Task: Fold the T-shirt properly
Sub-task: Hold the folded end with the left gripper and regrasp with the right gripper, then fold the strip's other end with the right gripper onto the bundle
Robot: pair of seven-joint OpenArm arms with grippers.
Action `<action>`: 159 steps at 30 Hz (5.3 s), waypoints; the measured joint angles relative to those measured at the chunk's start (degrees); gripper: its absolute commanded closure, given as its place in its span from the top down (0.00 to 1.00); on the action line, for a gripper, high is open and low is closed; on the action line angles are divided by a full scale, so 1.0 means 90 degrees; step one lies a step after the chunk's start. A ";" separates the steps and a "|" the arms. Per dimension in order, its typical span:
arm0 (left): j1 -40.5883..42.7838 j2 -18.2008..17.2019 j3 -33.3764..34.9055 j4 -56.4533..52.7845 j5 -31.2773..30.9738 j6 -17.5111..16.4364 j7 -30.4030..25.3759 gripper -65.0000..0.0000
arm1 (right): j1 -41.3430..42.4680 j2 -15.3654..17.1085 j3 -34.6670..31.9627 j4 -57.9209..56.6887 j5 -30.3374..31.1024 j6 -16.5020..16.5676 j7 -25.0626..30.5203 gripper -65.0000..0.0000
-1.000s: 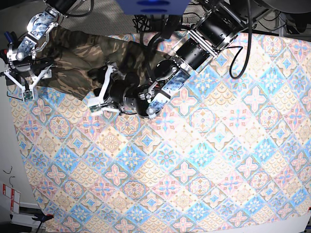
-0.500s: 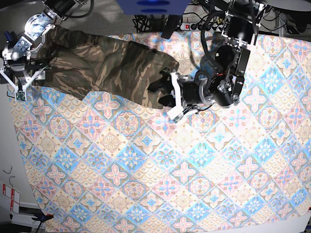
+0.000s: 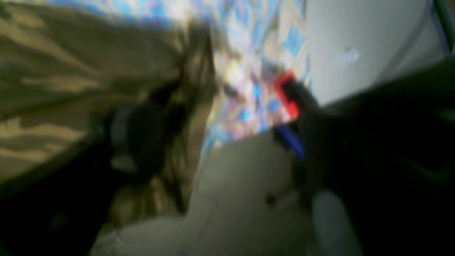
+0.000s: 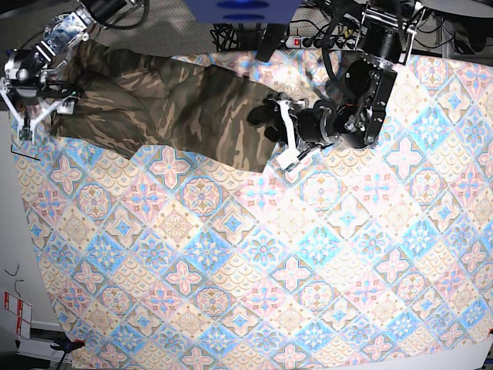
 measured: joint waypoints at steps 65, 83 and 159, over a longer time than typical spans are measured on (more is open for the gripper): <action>-0.0041 0.0012 0.0464 -0.0053 0.0425 -0.0029 -0.0092 0.50 | -0.0143 0.0219 0.0974 -0.2118 0.3082 -0.0049 -0.1239 0.88; -0.0046 -0.0017 0.0464 -0.0053 0.0425 -0.0029 -0.0095 0.50 | -0.0306 0.0925 -0.0202 -0.2929 0.3070 -0.0338 -0.0962 0.88; -0.0457 0.0073 0.0284 -0.0595 0.0316 -0.0053 0.0029 0.50 | 0.1535 0.2713 -0.9700 0.0770 0.6640 -0.0002 -0.2186 0.10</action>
